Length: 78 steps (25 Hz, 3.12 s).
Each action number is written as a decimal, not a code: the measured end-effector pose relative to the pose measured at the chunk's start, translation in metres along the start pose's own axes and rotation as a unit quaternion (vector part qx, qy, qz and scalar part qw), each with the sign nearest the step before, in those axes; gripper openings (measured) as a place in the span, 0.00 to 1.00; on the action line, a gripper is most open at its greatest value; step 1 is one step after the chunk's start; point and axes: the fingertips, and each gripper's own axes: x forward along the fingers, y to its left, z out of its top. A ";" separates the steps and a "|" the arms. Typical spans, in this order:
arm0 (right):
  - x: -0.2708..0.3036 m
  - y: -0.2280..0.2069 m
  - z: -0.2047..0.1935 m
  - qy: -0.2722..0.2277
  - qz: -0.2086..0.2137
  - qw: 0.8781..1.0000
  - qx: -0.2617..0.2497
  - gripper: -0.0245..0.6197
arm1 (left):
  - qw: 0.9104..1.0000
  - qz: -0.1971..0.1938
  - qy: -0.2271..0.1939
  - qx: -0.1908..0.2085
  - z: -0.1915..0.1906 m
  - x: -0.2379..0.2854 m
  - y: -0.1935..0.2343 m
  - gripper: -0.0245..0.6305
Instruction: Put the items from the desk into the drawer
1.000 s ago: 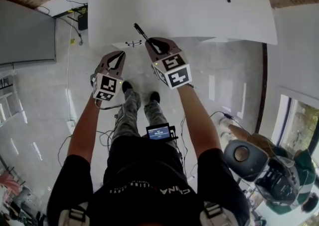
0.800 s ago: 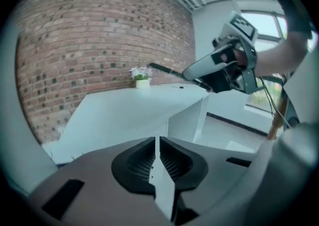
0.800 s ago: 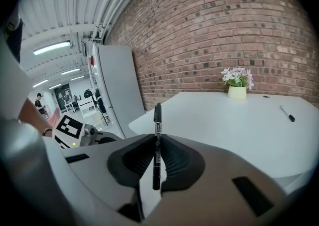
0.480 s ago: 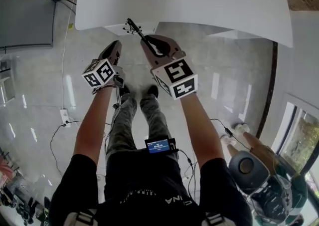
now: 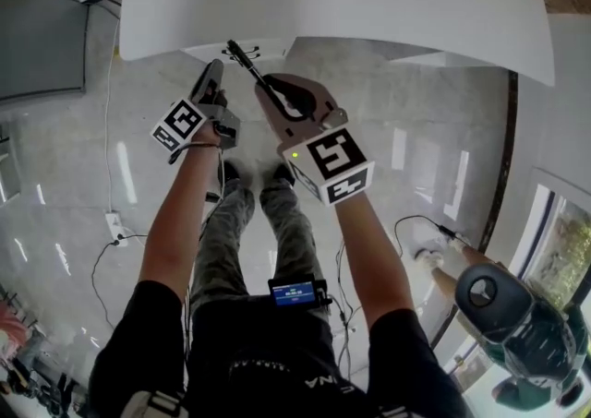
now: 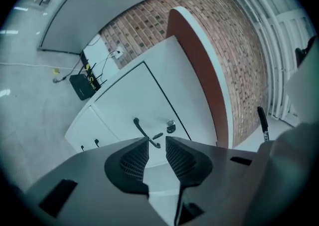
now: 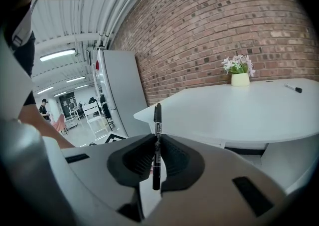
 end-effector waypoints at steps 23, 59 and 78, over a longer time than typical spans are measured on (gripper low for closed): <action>0.029 -0.012 -0.050 -0.010 -0.010 0.999 0.029 0.11 | 0.998 0.051 0.012 0.033 0.015 0.064 0.055 0.17; 0.002 -0.018 -0.065 -0.017 -0.016 0.999 0.042 0.11 | 0.989 0.000 -0.026 -0.148 0.010 0.081 0.053 0.11; -0.011 0.002 -0.070 -0.012 -0.024 0.999 0.041 0.11 | 0.986 -0.025 -0.025 -0.164 -0.003 0.042 0.053 0.11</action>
